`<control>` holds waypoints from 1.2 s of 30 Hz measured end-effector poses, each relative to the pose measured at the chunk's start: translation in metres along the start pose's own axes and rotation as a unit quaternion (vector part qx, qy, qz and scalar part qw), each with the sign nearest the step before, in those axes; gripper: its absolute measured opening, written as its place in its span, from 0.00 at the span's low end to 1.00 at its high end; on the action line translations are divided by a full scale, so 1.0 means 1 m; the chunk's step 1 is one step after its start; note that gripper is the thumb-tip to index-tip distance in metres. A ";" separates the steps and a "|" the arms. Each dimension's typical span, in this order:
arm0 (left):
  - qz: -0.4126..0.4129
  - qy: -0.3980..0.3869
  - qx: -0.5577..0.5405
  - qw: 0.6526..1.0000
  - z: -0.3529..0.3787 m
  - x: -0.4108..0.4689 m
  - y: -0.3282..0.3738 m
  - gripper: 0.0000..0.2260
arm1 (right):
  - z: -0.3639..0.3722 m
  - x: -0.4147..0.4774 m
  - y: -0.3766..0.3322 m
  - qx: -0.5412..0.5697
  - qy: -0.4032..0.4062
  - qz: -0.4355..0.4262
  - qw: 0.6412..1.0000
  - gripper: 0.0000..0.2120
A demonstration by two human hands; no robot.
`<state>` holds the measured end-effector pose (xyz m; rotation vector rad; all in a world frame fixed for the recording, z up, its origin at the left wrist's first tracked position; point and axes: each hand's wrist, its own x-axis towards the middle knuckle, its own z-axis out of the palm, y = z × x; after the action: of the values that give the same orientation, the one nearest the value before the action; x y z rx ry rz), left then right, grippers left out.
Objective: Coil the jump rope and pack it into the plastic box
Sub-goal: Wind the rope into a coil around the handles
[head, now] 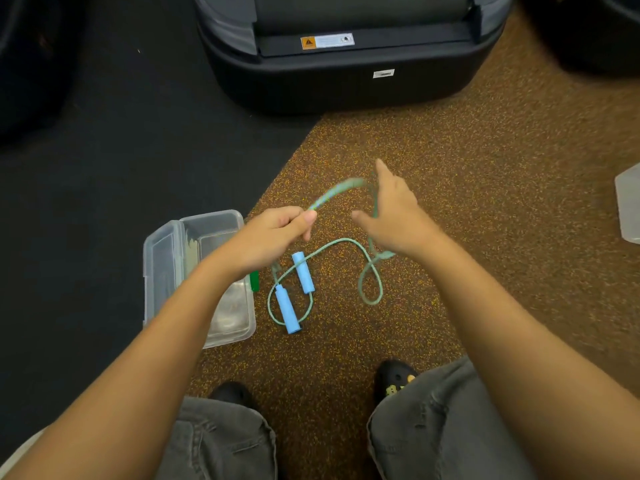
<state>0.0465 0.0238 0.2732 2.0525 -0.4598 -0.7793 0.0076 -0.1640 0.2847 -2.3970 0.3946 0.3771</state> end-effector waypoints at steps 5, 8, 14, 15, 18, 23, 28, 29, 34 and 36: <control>0.018 -0.001 -0.001 1.000 0.004 0.000 0.003 0.15 | 0.020 -0.015 -0.020 -0.105 0.021 -0.216 0.970 0.22; 0.004 0.004 -0.101 0.995 0.000 0.000 0.005 0.14 | 0.018 -0.013 -0.021 -0.092 0.022 -0.222 0.970 0.09; -0.003 0.009 -0.131 0.991 -0.007 0.003 -0.005 0.12 | -0.007 0.006 0.001 -0.043 0.180 -0.088 0.979 0.11; -0.006 0.013 -0.136 0.991 -0.007 0.004 -0.006 0.12 | -0.010 0.009 0.006 -0.036 0.202 -0.052 0.977 0.12; -0.010 0.016 -0.154 0.988 -0.004 0.006 -0.005 0.12 | -0.015 0.013 0.016 -0.057 0.192 0.062 0.978 0.13; 0.004 -0.013 -0.116 0.993 0.003 0.003 0.004 0.12 | 0.002 0.002 -0.002 -0.075 -0.011 -0.134 0.988 0.28; 0.014 -0.015 -0.156 0.987 0.002 0.001 0.009 0.14 | 0.010 -0.004 -0.016 -0.052 -0.030 -0.251 0.966 0.08; 0.014 -0.015 -0.157 0.987 0.000 0.000 0.009 0.14 | 0.007 -0.004 -0.015 -0.043 0.000 -0.245 0.968 0.08; -0.001 -0.042 -0.124 0.991 -0.004 -0.002 0.005 0.15 | -0.026 0.007 0.004 0.040 0.206 -0.077 0.975 0.10; -0.015 -0.044 -0.122 0.991 -0.005 -0.003 0.002 0.15 | -0.037 0.013 0.019 0.060 0.275 0.010 0.960 0.12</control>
<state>0.0480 0.0275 0.2777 1.8078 -0.3636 -0.9024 0.0190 -0.2046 0.2963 -2.3495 0.6663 -0.3120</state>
